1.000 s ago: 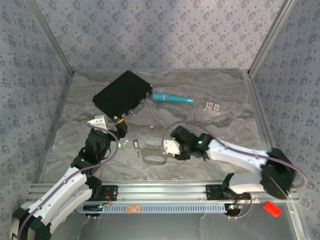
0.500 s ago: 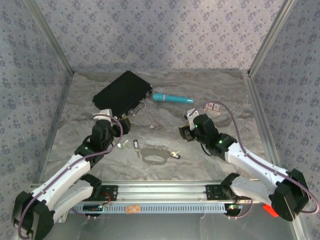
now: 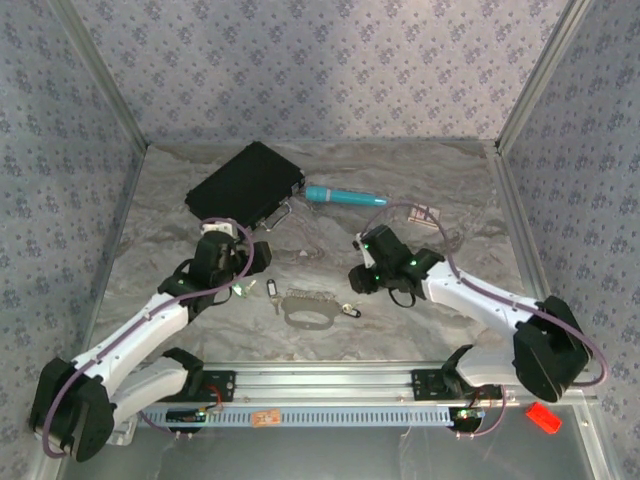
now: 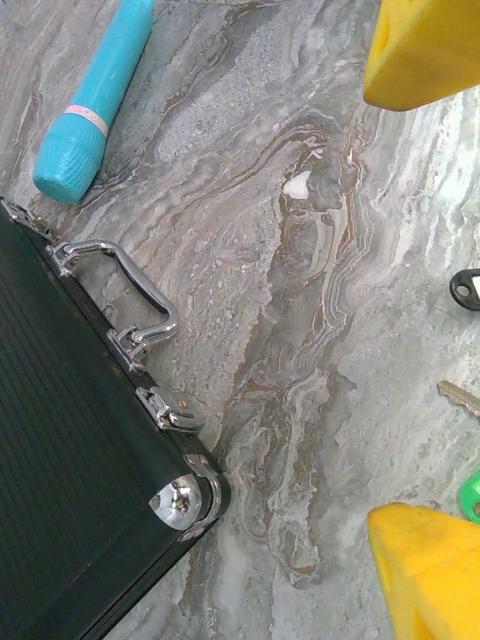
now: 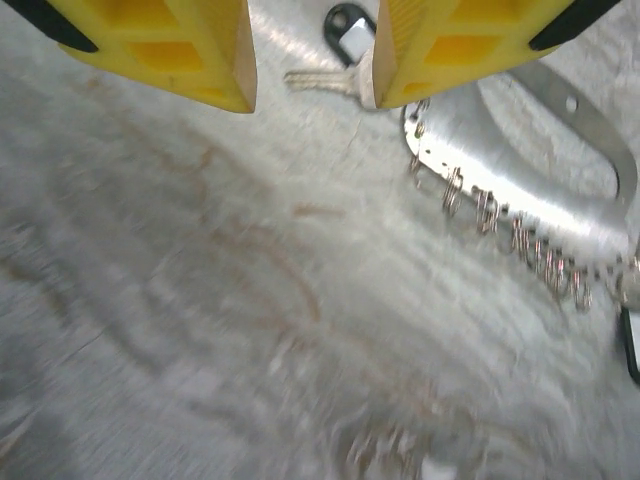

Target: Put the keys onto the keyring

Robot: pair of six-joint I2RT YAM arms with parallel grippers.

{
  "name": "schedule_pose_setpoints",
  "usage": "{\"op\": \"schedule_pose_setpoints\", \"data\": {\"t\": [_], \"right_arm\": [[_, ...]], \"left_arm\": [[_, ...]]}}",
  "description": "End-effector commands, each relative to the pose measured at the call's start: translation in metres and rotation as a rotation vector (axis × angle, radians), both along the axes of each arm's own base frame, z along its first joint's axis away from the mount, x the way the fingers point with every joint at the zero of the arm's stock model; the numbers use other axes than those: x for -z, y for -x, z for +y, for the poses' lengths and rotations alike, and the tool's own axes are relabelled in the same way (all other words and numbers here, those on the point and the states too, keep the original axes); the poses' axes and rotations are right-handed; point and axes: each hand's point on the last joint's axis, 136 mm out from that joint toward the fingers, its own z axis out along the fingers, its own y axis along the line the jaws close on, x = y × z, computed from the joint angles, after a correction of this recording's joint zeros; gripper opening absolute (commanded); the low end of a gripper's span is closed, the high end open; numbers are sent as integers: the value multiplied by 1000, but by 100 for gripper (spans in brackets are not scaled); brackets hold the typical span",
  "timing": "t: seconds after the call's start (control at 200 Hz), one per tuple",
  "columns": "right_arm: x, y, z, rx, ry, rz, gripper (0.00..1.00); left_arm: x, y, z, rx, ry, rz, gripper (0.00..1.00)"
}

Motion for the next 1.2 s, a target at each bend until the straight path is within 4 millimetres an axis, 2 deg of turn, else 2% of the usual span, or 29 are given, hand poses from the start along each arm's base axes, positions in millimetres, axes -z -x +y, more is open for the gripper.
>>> {"op": "schedule_pose_setpoints", "data": {"t": [0.0, 0.17, 0.405, 0.585, 0.825, 1.194], "right_arm": [[10, 32, 10, -84, 56, 123, 37], [25, 42, 27, -152, 119, 154, 37], [34, 31, 47, -133, 108, 201, 35], [44, 31, 49, -116, 128, 238, 31], [46, 12, 51, 2, 92, 237, 30], [56, 12, 54, 17, 97, 273, 25]], "left_arm": [[-11, -8, -12, 11, 58, -27, 100], [-9, -16, -22, 33, 69, -27, 100], [-12, -15, -22, 52, 53, -42, 100], [-11, -12, -17, 41, 46, -67, 100], [-10, -11, -16, 44, 44, -71, 100], [-12, -7, -11, 33, 41, -90, 100]]}}
